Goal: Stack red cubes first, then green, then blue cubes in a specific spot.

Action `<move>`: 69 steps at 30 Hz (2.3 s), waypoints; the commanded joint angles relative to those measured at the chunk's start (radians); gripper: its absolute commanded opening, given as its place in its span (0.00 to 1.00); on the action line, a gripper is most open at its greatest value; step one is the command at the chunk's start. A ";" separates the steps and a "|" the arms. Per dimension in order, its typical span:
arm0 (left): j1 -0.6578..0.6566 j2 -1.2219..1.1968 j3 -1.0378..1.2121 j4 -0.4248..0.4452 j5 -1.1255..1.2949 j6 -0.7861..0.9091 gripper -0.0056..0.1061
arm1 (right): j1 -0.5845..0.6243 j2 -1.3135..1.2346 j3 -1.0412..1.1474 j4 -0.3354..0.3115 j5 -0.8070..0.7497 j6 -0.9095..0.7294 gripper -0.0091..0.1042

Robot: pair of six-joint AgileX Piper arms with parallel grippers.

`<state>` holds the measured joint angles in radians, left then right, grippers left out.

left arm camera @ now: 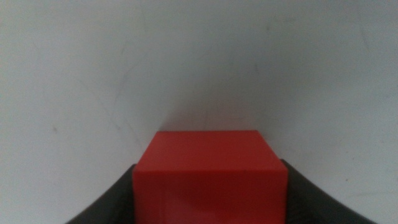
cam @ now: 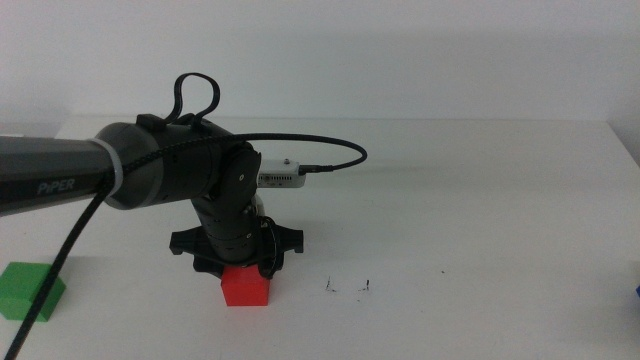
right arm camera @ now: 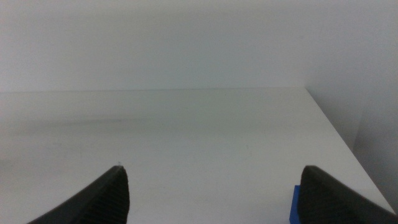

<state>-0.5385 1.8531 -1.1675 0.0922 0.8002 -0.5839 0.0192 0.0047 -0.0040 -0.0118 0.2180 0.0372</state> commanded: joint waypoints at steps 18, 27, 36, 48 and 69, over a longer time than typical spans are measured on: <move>-0.225 0.191 -0.496 0.010 0.242 -0.180 0.16 | -0.009 -0.005 0.004 -0.008 -0.009 -0.009 0.90; -0.220 0.254 -0.496 -0.009 0.216 -0.183 0.16 | -0.009 -0.005 0.004 -0.008 -0.009 -0.009 0.90; -0.210 0.294 -0.494 -0.037 0.209 -0.192 0.27 | -0.009 -0.005 0.004 -0.008 -0.009 -0.009 0.90; -0.206 0.192 -0.503 0.017 0.248 -0.126 0.89 | -0.009 -0.005 0.004 -0.008 -0.009 -0.009 0.90; 0.662 -0.423 0.121 -0.137 0.291 0.675 0.89 | -0.009 -0.005 0.004 -0.008 -0.009 -0.009 0.90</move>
<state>0.0781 1.4211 -1.0588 0.0177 1.1153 0.0000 0.0192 0.0047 -0.0040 -0.0118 0.2180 0.0372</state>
